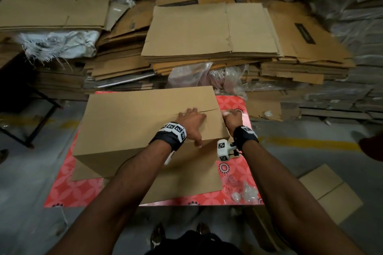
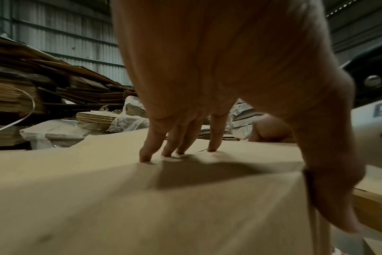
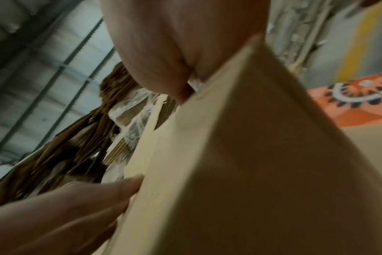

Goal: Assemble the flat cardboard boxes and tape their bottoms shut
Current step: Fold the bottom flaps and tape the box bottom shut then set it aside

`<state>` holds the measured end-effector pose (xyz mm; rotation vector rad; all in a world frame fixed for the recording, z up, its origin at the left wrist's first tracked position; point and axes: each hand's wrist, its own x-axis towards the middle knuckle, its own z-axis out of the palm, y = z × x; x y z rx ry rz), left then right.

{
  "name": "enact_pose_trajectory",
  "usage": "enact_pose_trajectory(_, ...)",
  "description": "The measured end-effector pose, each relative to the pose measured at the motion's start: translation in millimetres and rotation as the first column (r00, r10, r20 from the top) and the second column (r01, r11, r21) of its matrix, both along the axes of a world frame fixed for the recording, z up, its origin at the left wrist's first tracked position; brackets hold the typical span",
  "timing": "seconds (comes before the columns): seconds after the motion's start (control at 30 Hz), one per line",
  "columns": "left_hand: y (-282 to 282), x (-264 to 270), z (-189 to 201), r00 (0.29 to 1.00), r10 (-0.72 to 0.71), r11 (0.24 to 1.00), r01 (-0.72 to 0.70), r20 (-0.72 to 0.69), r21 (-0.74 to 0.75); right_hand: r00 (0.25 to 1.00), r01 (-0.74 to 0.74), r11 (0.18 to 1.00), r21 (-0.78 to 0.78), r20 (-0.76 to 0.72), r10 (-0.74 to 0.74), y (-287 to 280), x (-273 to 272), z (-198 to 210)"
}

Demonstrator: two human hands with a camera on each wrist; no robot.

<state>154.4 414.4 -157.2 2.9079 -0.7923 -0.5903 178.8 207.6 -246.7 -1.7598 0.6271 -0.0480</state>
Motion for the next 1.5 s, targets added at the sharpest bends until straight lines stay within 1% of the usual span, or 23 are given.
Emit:
enact_pose_trajectory(0.07, 0, -1, -1, 1.000, 0.007, 1.000, -0.007, 0.000, 0.002, 0.996, -0.089, 0.986, -0.141, 0.013, 0.091, -3, -3, 6)
enact_pose_trajectory(0.13, 0, -2, -1, 1.000, 0.011, 1.000, -0.011, 0.009, 0.006, 0.982, -0.179, 0.951, -0.252, 0.006, 0.187, -5, -5, 15)
enact_pose_trajectory(0.2, -2, -3, -1, 1.000, 0.009, 1.000, -0.009, 0.021, 0.009, 0.964, -0.257, 0.918, -0.301, -0.018, 0.264, -10, -7, 16)
enact_pose_trajectory(0.23, -2, -4, -1, 1.000, 0.009, 1.000, -0.009, 0.027, 0.007, 0.960, -0.279, 0.914, -0.294, -0.064, 0.273, -13, -7, 14)
enact_pose_trajectory(0.3, -3, -4, -1, 0.999, 0.014, 1.000, -0.014, 0.038, 0.008, 0.961, -0.269, 0.936, -0.226, -0.133, 0.244, -19, -14, 7)
enact_pose_trajectory(0.37, -4, -3, -3, 0.999, 0.021, 1.000, -0.022, 0.044, 0.012, 0.968, -0.217, 0.967, -0.134, -0.159, 0.195, -25, -29, 1)
enact_pose_trajectory(0.47, -8, -2, -5, 0.998, 0.039, 0.999, -0.039, 0.047, 0.013, 0.987, -0.127, 0.986, 0.108, -0.082, 0.136, -31, -61, 0)
enact_pose_trajectory(0.53, -12, -3, -4, 0.997, 0.039, 0.999, -0.041, 0.063, 0.029, 0.991, -0.109, 0.978, 0.180, -0.059, 0.122, -32, -82, 2)
enact_pose_trajectory(0.57, -15, -5, -4, 0.996, 0.033, 0.998, -0.036, 0.087, 0.043, 0.990, -0.119, 0.981, 0.156, -0.058, 0.129, -34, -92, 3)
enact_pose_trajectory(0.6, -18, -6, -5, 0.993, 0.023, 0.998, -0.030, 0.118, 0.055, 0.989, -0.133, 0.987, 0.085, -0.053, 0.138, -36, -101, -1)
enact_pose_trajectory(0.63, -22, -8, -7, 0.989, 0.013, 0.998, -0.021, 0.149, 0.053, 0.987, -0.152, 0.988, -0.033, -0.063, 0.150, -40, -110, -7)
enact_pose_trajectory(0.7, -33, -14, -14, 0.989, 0.003, 1.000, -0.005, 0.150, 0.015, 0.977, -0.193, 0.948, -0.254, -0.139, 0.161, -51, -134, -24)
enact_pose_trajectory(0.77, -45, -22, -26, 0.994, -0.011, 1.000, 0.012, 0.107, -0.003, 0.970, -0.198, 0.926, -0.322, -0.202, 0.138, -53, -166, -33)
enact_pose_trajectory(0.8, -50, -26, -32, 0.995, -0.018, 1.000, 0.018, 0.099, 0.002, 0.968, -0.205, 0.910, -0.360, -0.209, 0.136, -55, -181, -38)
enact_pose_trajectory(0.87, -55, -33, -44, 0.992, -0.028, 0.999, 0.025, 0.123, 0.025, 0.960, -0.266, 0.833, -0.484, -0.212, 0.183, -58, -212, -48)
enact_pose_trajectory(0.93, -55, -36, -50, 0.986, -0.037, 0.999, 0.031, 0.165, 0.039, 0.940, -0.336, 0.754, -0.564, -0.242, 0.238, -65, -242, -63)
enact_pose_trajectory(1.0, -53, -36, -52, 0.985, -0.042, 0.999, 0.036, 0.168, 0.035, 0.926, -0.373, 0.707, -0.601, -0.296, 0.236, -65, -263, -68)
enact_pose_trajectory(1.03, -53, -35, -52, 0.986, -0.041, 0.999, 0.036, 0.164, 0.030, 0.921, -0.382, 0.683, -0.622, -0.319, 0.224, -63, -270, -65)
enact_pose_trajectory(1.17, -51, -34, -54, 0.984, -0.049, 0.999, 0.046, 0.171, 0.020, 0.910, -0.401, 0.580, -0.709, -0.378, 0.168, -55, -276, -53)
enact_pose_trajectory(1.23, -51, -34, -56, 0.983, -0.048, 0.999, 0.048, 0.176, 0.006, 0.919, -0.376, 0.579, -0.724, -0.374, 0.129, -55, -279, -54)
enact_pose_trajectory(1.33, -51, -34, -57, 0.981, -0.044, 0.999, 0.045, 0.189, -0.001, 0.921, -0.339, 0.630, -0.699, -0.384, 0.069, -59, -286, -61)
enact_pose_trajectory(1.4, -50, -34, -58, 0.980, -0.042, 0.999, 0.044, 0.196, -0.006, 0.918, -0.332, 0.648, -0.686, -0.392, 0.055, -60, -288, -62)
enact_pose_trajectory(1.5, -51, -34, -58, 0.979, -0.041, 0.999, 0.045, 0.201, -0.017, 0.906, -0.375, 0.610, -0.698, -0.414, 0.084, -64, -287, -66)
